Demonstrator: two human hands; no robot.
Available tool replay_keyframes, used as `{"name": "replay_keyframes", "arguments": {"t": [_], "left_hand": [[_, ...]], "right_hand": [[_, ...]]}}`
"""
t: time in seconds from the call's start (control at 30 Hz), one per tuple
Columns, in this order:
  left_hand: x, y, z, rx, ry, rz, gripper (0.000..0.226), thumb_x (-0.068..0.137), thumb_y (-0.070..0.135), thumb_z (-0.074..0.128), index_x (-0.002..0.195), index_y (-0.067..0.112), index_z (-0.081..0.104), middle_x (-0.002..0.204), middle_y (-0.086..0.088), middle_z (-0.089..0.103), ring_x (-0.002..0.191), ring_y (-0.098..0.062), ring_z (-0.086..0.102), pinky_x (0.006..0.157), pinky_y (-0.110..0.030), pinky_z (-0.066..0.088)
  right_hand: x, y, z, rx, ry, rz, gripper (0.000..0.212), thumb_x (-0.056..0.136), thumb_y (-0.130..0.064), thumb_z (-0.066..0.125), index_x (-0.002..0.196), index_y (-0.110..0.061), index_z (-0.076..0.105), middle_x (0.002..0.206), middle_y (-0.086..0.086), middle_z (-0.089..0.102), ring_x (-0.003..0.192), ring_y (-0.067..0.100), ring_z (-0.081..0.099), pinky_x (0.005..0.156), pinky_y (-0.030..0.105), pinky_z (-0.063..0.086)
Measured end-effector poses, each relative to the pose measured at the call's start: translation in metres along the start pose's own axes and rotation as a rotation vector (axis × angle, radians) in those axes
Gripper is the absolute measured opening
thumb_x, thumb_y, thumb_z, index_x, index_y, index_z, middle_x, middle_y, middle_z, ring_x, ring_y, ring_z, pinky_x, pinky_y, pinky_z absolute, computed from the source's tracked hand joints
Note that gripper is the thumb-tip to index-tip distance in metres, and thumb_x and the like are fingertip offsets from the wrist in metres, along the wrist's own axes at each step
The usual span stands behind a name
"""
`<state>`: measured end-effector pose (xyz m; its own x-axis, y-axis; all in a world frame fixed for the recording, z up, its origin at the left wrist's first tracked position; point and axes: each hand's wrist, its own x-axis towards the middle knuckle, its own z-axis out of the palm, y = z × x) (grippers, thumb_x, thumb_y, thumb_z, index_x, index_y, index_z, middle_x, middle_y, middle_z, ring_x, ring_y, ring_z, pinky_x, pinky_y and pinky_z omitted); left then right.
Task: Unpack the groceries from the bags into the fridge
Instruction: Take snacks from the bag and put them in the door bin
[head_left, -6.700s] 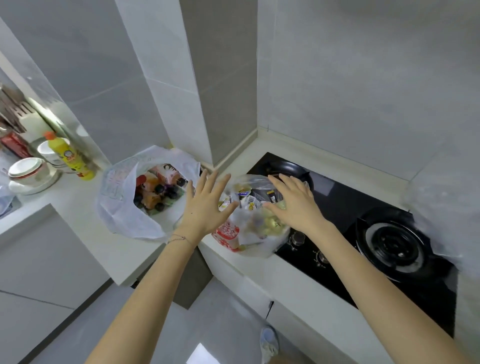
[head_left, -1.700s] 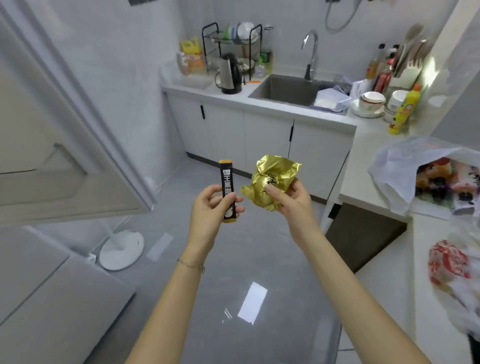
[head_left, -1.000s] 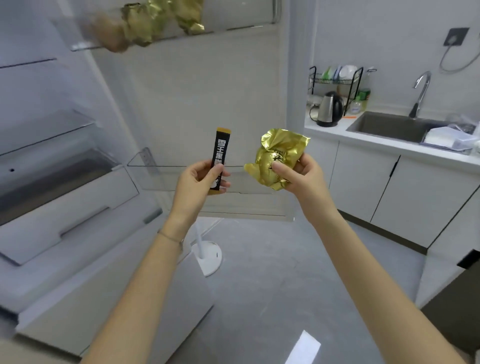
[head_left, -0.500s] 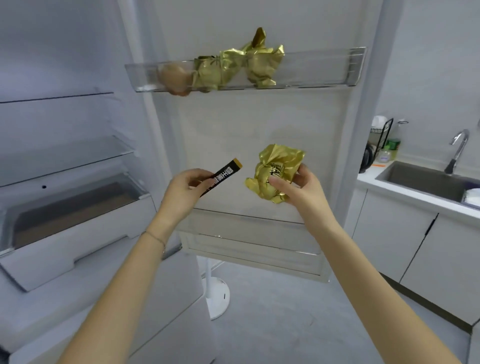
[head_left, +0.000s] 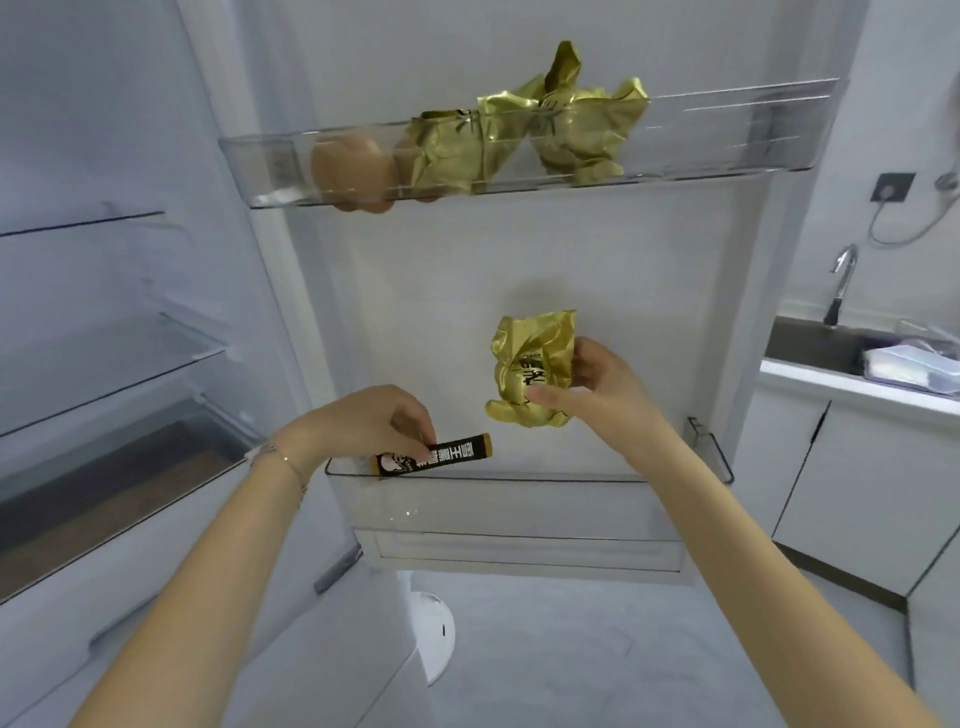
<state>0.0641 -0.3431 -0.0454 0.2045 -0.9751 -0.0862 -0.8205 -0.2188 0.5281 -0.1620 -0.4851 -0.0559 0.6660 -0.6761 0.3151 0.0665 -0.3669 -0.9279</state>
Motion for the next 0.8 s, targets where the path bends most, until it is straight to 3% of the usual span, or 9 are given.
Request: {"name": "replay_keyframes", "arguments": {"t": [0.13,0.37,0.47,0.6,0.7,0.8], "left_hand": [[0.011,-0.013,-0.004,0.095,-0.192,0.041,0.004,0.082,0.016,0.076,0.086,0.017,0.075,0.087,0.000,0.075,0.074,-0.004,0.066,0.071,-0.019,0.050],[0.008,-0.033,-0.003,0.146,-0.280,0.102,0.011,0.088,0.019,0.067,0.093,0.015,0.076,0.085,0.009,0.072,0.076,-0.002,0.064,0.077,-0.022,0.050],[0.004,-0.037,-0.004,0.163,-0.227,0.127,0.016,0.092,0.030,0.062,0.096,0.019,0.074,0.093,0.009,0.072,0.088,-0.009,0.065,0.083,-0.024,0.049],[-0.007,-0.034,-0.004,0.090,-0.081,0.157,0.021,0.096,0.035,0.057,0.106,0.021,0.069,0.108,0.008,0.066,0.100,-0.010,0.059,0.080,-0.012,0.044],[-0.016,-0.030,-0.004,0.095,0.033,0.227,0.029,0.093,0.047,0.055,0.110,0.027,0.068,0.113,0.016,0.064,0.105,-0.005,0.057,0.088,-0.017,0.043],[-0.022,-0.024,-0.006,0.271,0.189,0.286,0.039,0.091,0.057,0.052,0.119,0.032,0.062,0.123,0.018,0.058,0.115,-0.007,0.050,0.099,-0.024,0.038]], "right_hand": [[-0.002,0.004,0.016,-0.132,0.001,-0.007,0.031,0.076,-0.014,0.079,0.098,-0.025,0.060,0.095,-0.006,0.070,0.089,0.009,0.064,0.078,0.022,0.052],[-0.008,-0.007,0.047,-0.253,0.058,0.012,0.031,0.074,-0.017,0.080,0.099,-0.023,0.062,0.092,-0.008,0.070,0.086,0.007,0.063,0.078,0.025,0.053],[-0.013,-0.017,0.057,-0.243,0.093,0.016,0.030,0.074,-0.017,0.080,0.097,-0.024,0.062,0.093,-0.009,0.070,0.087,0.006,0.064,0.078,0.022,0.052],[-0.024,-0.027,0.063,-0.255,0.141,0.035,0.027,0.078,-0.017,0.077,0.099,-0.023,0.061,0.096,-0.007,0.070,0.088,0.005,0.064,0.076,0.017,0.050],[-0.034,-0.033,0.063,-0.277,0.196,0.024,0.027,0.078,-0.017,0.076,0.100,-0.020,0.062,0.096,-0.005,0.070,0.091,0.007,0.064,0.081,0.025,0.051],[-0.043,-0.045,0.063,-0.323,0.233,-0.011,0.026,0.079,-0.017,0.076,0.101,-0.018,0.062,0.096,-0.005,0.070,0.092,0.006,0.062,0.079,0.025,0.051]]}}
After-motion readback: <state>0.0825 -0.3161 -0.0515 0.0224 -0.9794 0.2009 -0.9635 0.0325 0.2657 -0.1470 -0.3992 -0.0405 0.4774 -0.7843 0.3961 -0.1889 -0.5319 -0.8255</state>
